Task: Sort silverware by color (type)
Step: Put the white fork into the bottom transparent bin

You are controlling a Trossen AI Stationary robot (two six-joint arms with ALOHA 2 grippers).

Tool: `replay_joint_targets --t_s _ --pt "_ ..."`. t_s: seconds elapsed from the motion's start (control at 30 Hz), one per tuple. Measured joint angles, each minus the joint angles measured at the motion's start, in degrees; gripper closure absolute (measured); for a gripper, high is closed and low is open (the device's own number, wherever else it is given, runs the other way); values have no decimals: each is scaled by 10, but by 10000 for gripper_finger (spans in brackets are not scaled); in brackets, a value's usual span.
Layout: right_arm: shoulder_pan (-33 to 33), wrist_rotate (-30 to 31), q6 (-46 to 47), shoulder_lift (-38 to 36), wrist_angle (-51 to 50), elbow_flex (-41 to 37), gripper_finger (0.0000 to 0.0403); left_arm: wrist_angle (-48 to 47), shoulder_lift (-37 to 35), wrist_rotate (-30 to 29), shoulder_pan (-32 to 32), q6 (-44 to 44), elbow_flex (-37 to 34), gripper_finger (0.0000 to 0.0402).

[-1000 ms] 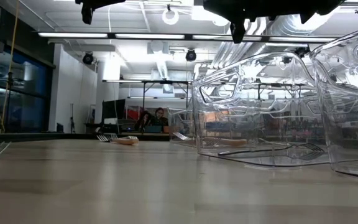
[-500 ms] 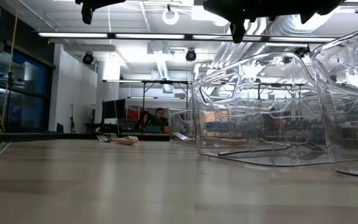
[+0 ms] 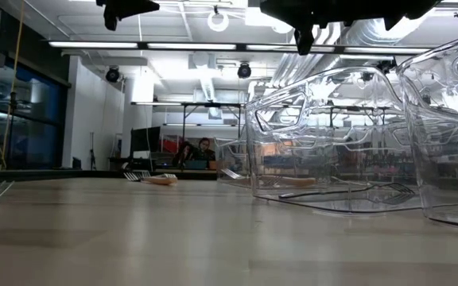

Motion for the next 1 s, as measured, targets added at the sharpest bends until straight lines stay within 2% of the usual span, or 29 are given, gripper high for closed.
replay_joint_targets --t_s 0.17,0.3,0.43,0.5,0.6,0.77,0.9,1.0 --pt "0 0 2 0 0 0 402 0 0 -2 0 1 0 205" --pt "0 0 2 0 0 0 402 0 0 -24 0 -2 0 202" --pt "0 0 4 0 -18 0 402 -9 -1 -28 0 -49 1 204" --pt "0 0 4 0 -27 0 402 -56 -3 -6 0 -73 13 204" --pt "0 0 4 0 -36 0 402 -182 -3 26 -1 -124 51 204" --pt "0 0 4 0 -36 0 402 -413 -3 113 -21 -283 102 205" --pt "0 0 3 0 -37 0 402 -507 -9 203 -55 -435 97 205" --pt "0 0 3 0 -38 0 402 -542 -10 213 -102 -528 81 205"
